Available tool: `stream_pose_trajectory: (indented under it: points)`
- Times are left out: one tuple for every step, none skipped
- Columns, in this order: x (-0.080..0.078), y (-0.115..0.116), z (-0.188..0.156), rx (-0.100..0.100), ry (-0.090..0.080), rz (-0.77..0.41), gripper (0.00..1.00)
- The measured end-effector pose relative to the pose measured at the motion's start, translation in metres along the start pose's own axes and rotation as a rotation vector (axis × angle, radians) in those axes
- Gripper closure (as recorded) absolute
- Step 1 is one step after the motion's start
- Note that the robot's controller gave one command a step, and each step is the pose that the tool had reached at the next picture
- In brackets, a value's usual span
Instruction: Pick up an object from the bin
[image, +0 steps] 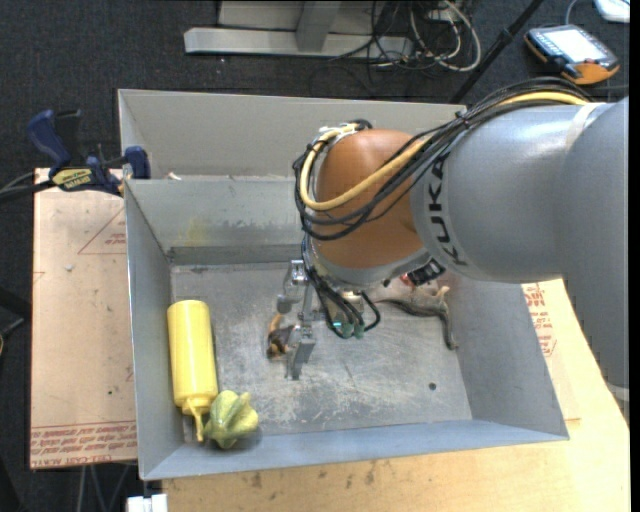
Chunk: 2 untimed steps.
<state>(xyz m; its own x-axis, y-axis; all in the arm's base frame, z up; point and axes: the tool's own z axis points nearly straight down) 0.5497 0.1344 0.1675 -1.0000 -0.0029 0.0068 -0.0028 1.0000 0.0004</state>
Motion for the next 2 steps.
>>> stream_pose_trajectory:
  points:
    - [-0.002, -0.001, -0.004, -0.001, -0.007, 0.003, 0.00]
    - [-0.021, -0.035, 0.090, -0.005, -0.011, -0.090, 1.00]
